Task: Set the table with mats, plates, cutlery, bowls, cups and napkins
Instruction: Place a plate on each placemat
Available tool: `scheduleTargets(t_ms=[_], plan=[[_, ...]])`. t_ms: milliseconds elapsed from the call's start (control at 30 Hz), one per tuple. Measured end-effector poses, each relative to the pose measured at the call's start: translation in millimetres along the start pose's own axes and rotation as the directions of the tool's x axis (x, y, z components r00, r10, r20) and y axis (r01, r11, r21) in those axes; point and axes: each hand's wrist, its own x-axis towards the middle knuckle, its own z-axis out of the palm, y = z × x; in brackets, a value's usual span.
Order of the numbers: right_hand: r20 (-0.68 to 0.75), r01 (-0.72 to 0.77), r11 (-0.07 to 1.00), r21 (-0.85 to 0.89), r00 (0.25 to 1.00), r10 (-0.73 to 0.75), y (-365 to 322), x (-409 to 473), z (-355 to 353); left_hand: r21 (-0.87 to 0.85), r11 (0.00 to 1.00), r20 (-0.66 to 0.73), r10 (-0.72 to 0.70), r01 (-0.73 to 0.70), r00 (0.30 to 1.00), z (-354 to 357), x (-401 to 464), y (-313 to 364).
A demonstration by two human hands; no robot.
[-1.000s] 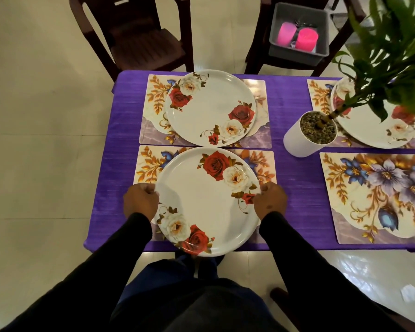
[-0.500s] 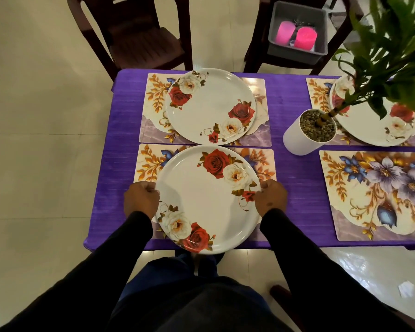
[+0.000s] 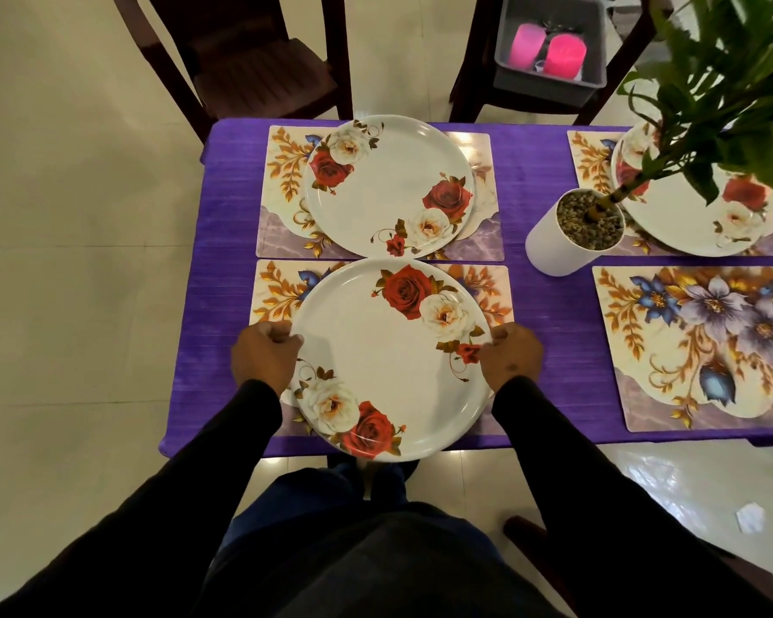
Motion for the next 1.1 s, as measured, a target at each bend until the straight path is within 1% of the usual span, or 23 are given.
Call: scheduleTargets(t_ms=[133, 167, 267, 333, 400, 500, 600, 733, 833, 1000, 1100], plan=[[-0.028, -0.022, 0.995, 0.092, 0.999, 0.025, -0.6, -1.7, -0.2, -0.206, 0.978, 0.025, 0.036, -0.030, 0.999, 2.5, -4.8, 3.3], [-0.032, -0.025, 0.993, 0.118, 0.999, 0.029, -1.5, -2.8, -0.3, -0.260, 0.965, 0.035, 0.032, -0.022, 0.999, 3.7, -6.9, 5.9], [-0.034, -0.019, 0.978, 0.209, 0.999, 0.026, -3.5, -4.6, -1.6, -0.415, 0.908, 0.058, -0.039, 0.060, 0.998, 6.9, -8.9, 15.5], [-0.042, -0.003, 0.967, 0.254, 0.999, 0.015, -3.9, -2.6, -2.7, -0.470, 0.879, 0.070, -0.054, 0.081, 0.996, 6.8, -5.9, 20.9], [-0.044, 0.000, 0.942, 0.335, 0.999, 0.015, -3.7, 2.1, -4.8, -0.514, 0.854, 0.086, -0.042, 0.081, 0.995, 5.8, -0.9, 25.0], [-0.027, -0.019, 0.878, 0.479, 0.999, 0.036, -8.4, 2.9, -8.3, -0.531, 0.843, 0.108, -0.036, 0.089, 0.993, 5.0, 5.7, 30.9], [-0.030, -0.030, 0.836, 0.548, 0.998, 0.055, -9.9, -3.2, -6.5, -0.548, 0.832, 0.133, -0.015, 0.086, 0.991, 7.1, 8.3, 37.2], [-0.082, -0.017, 0.860, 0.511, 0.994, 0.069, 8.2, -8.7, -4.2, -0.576, 0.815, 0.160, 0.039, 0.061, 0.986, 13.4, 3.3, 45.2], [-0.124, -0.005, 0.850, 0.527, 0.989, 0.083, 24.1, -12.6, -9.5, -0.595, 0.802, 0.198, 0.082, 0.054, 0.977, 22.1, -4.1, 52.6], [-0.136, -0.028, 0.856, 0.516, 0.984, 0.114, 50.7, -9.6, -26.3, -0.597, 0.798, 0.254, 0.083, 0.089, 0.964, 36.0, -24.8, 62.3], [-0.145, -0.015, 0.871, 0.490, 0.984, 0.099, 65.8, 1.5, -41.5, -0.588, 0.802, 0.279, 0.075, 0.108, 0.957, 47.6, -38.3, 71.5]])
